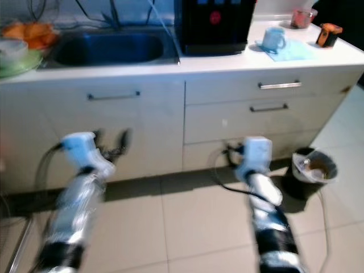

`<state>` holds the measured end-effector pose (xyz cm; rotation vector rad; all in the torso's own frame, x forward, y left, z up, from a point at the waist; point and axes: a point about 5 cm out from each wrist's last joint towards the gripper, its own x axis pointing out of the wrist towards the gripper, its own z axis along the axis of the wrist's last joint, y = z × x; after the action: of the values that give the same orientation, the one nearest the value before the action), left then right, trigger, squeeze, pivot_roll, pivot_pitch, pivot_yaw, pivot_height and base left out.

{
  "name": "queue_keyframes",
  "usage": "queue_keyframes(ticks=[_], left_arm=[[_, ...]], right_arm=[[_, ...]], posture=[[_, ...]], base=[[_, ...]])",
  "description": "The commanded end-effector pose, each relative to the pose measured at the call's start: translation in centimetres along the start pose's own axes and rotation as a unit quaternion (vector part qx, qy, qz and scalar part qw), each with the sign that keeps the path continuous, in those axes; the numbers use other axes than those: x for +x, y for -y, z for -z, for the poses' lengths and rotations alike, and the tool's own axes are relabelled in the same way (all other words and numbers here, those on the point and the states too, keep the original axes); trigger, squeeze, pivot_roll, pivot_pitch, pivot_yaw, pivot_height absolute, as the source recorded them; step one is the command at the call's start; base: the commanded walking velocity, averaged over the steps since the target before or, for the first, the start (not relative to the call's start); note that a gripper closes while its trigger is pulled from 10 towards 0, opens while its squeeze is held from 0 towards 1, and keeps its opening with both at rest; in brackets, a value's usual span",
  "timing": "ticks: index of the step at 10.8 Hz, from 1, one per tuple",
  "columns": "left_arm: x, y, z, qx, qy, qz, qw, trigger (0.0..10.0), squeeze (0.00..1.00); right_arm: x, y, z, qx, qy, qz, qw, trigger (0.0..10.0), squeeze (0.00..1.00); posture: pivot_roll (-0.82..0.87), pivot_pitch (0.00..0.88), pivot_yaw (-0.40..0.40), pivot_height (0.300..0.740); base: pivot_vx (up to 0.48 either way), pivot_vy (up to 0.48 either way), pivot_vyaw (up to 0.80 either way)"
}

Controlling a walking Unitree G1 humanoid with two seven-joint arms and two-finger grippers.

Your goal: Kitchen organization

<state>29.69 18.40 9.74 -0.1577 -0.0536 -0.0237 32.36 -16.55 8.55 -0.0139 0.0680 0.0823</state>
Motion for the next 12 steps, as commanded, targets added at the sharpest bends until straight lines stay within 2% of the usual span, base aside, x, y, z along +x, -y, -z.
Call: queue_keyframes(ticks=[1,2,4,5,6,9,10,11,12], left_arm=[[0.0,0.3,-0.4,-0.003,-0.002,0.0,1.0,10.0,0.0],[-0.1,0.4,-0.5,-0.004,-0.006,-0.001,1.0,10.0,0.0],[-0.1,0.7,-1.0,-0.006,-0.01,-0.002,1.0,10.0,0.0],[-0.1,0.5,-0.9,-0.018,-0.019,-0.017,1.0,10.0,0.0],[-0.1,0.7,-0.9,-0.026,-0.023,-0.016,0.999,10.0,0.0],[-0.1,0.9,-0.9,-0.028,-0.031,-0.019,0.999,10.0,0.0],[-0.1,0.9,-0.9,-0.03,-0.033,-0.021,0.999,10.0,0.0],[-0.1,0.8,-1.0,-0.027,-0.033,-0.021,0.999,10.0,0.0],[0.0,0.9,-1.2,-0.02,-0.028,-0.017,0.999,10.0,0.0]], right_arm=[[-0.5,0.4,-0.4,-0.018,0.006,0.012,1.0,10.0,0.0],[-0.8,-0.1,-1.0,-0.026,0.025,0.002,0.999,10.0,0.0],[-1.2,-0.1,-1.2,-0.045,0.024,0.018,0.999,10.0,0.0],[-1.4,-0.3,-0.8,-0.034,-0.008,0.007,0.999,10.0,0.0],[-1.8,-0.7,-0.8,-0.004,-0.007,-0.013,1.0,10.0,0.0],[-1.9,-0.7,-1.0,0.009,-0.012,-0.009,1.0,10.0,0.0],[-2.0,-0.7,-1.1,0.012,-0.016,-0.01,1.0,10.0,0.0],[-2.0,-0.6,-1.1,0.011,-0.016,-0.009,1.0,10.0,0.0],[-2.0,-0.8,-1.4,-0.023,-0.001,-0.008,1.0,10.0,0.0]], posture=[[0.03,0.0,-0.001,0.74],[0.03,0.0,-0.001,0.74],[0.02,0.0,0.0,0.74],[0.02,0.0,-0.002,0.74],[0.03,0.0,-0.006,0.74],[0.03,0.0,-0.006,0.74],[0.02,0.0,-0.006,0.74],[0.02,0.0,-0.006,0.74],[0.02,0.0,-0.007,0.74]], base=[[0.454,0.0,0.0],[0.439,0.0,0.0],[0.433,0.0,0.0],[0.0,0.0,0.0],[0.0,0.3,0.0],[0.0,0.381,0.0],[0.0,0.0,0.0],[0.0,0.0,0.0],[0.0,0.0,0.0]])
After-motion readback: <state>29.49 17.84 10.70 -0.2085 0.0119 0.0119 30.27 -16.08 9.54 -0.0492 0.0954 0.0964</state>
